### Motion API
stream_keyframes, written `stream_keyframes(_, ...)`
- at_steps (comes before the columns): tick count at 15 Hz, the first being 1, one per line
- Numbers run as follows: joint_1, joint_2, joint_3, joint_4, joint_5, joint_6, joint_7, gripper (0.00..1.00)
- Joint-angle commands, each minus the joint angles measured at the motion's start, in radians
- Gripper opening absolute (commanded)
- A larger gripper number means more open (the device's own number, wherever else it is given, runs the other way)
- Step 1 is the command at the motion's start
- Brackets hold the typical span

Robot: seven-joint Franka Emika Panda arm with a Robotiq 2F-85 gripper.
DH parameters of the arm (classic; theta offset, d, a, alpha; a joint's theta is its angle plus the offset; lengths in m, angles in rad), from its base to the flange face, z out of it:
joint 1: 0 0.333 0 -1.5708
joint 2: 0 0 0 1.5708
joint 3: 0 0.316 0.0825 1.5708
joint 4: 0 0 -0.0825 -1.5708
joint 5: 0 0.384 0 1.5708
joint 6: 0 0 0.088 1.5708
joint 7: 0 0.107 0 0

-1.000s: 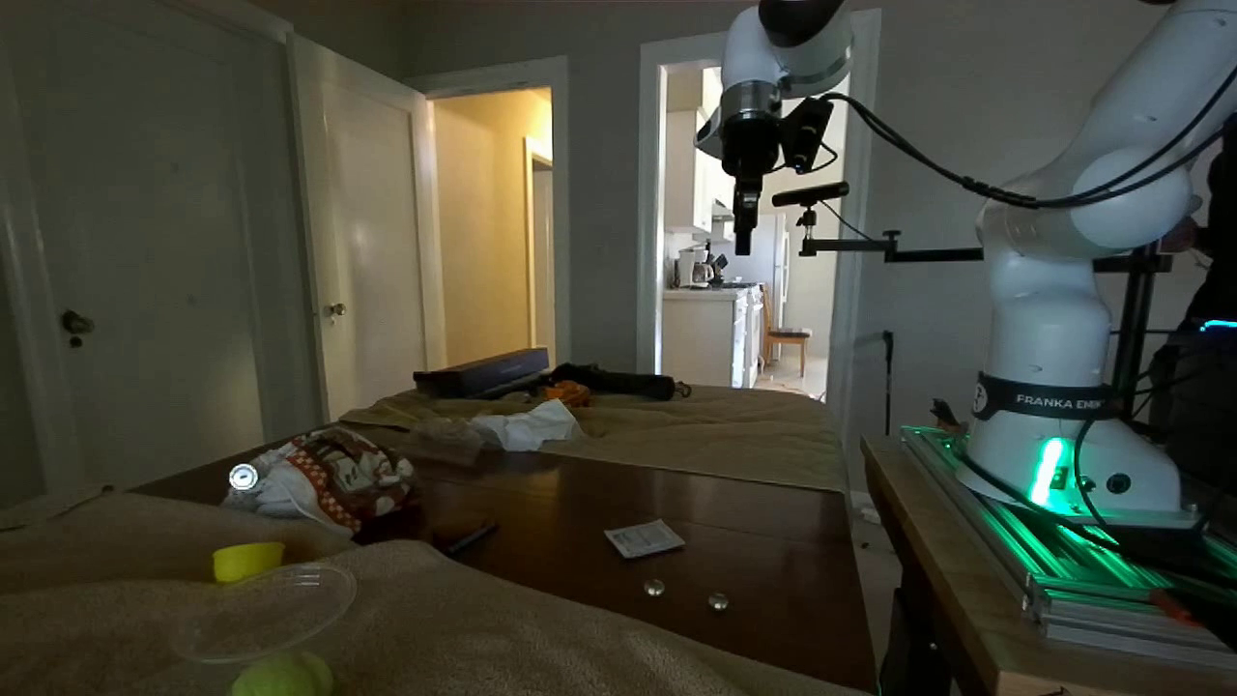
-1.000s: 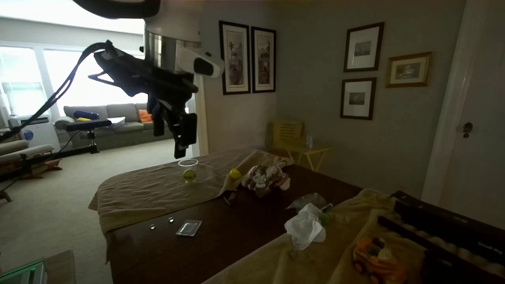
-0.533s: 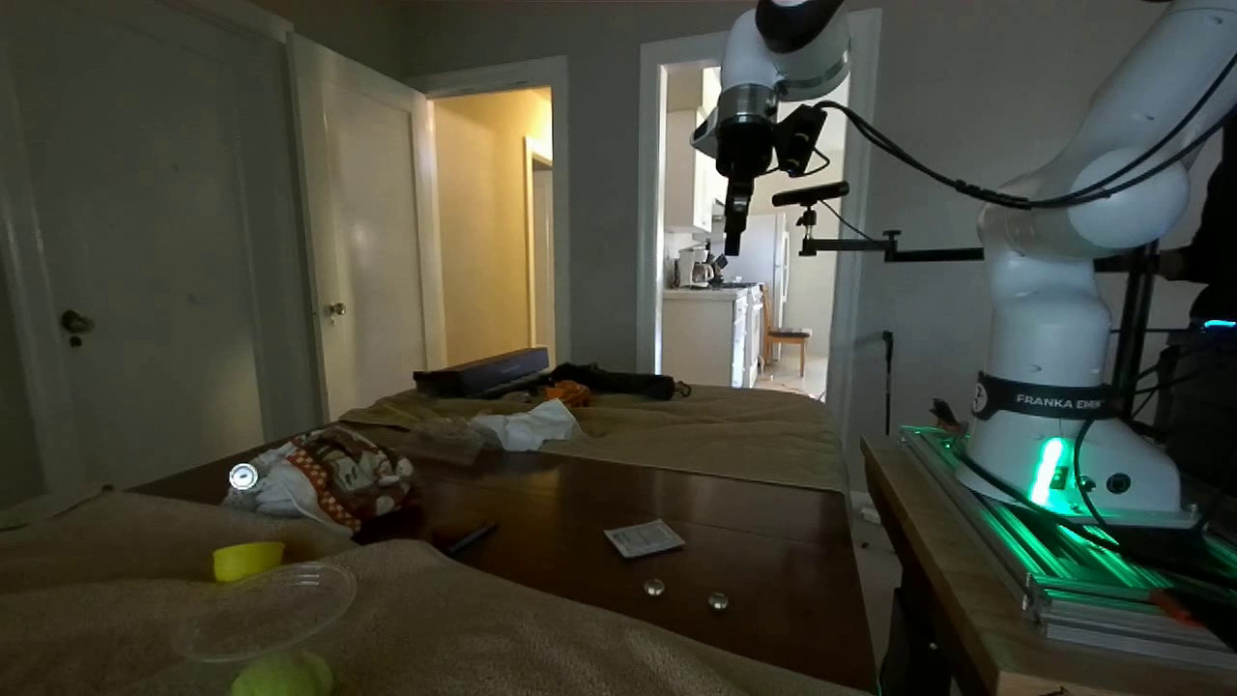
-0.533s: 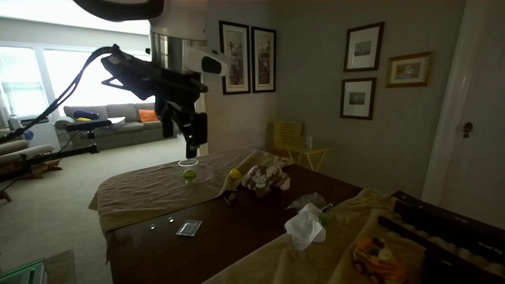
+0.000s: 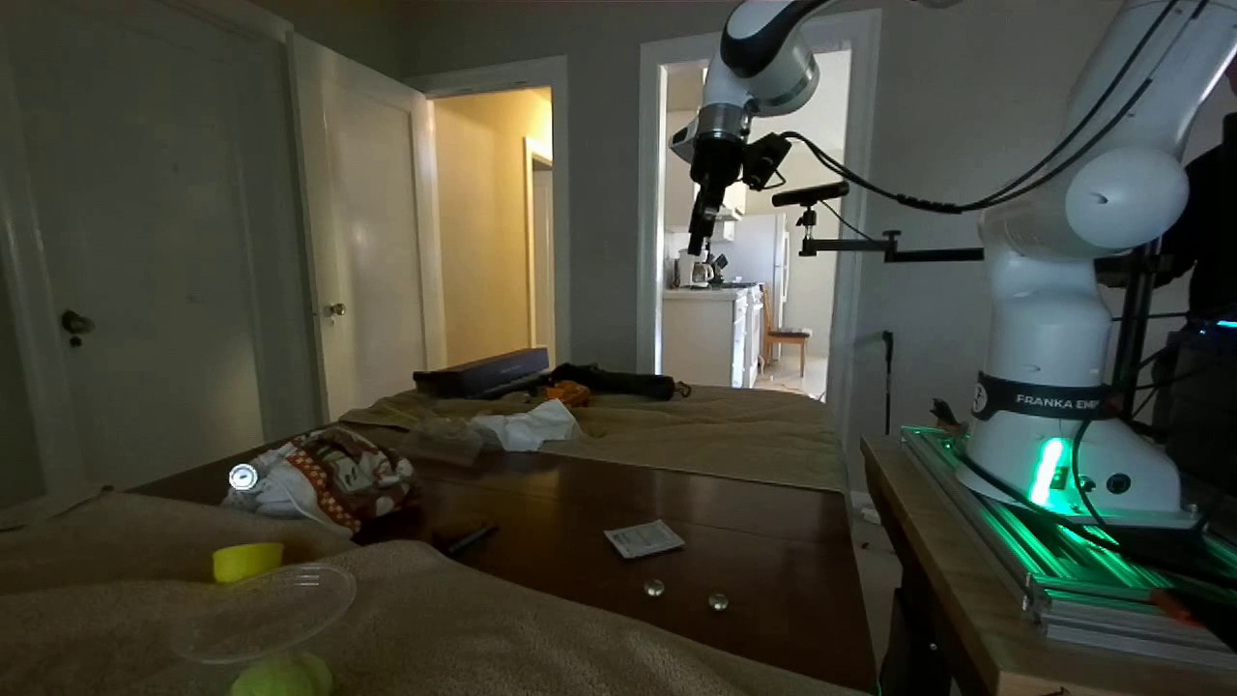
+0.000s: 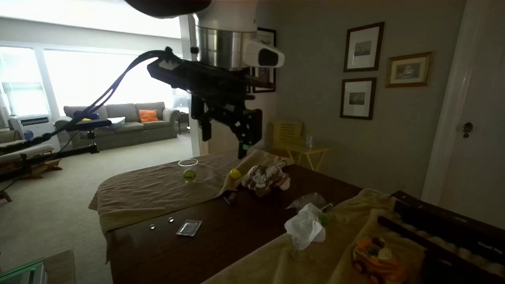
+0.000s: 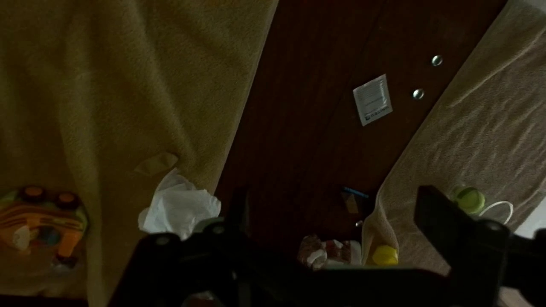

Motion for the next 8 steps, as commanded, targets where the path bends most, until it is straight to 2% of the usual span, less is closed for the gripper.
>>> stream_keyframes(1,0.004,0.203,-0.007,0.204,0.059,-0.068,-0.155,1.0)
stream_keyframes(5,-0.027,0.379,0.051,0.409,0.07,-0.173,-0.334,1.0)
stream_keyframes(6,-0.039,0.419,0.073,0.461,0.065,-0.189,-0.346,1.0)
stream_keyframes(8,-0.061,0.497,0.116,0.562,0.063,-0.176,-0.276,1.0)
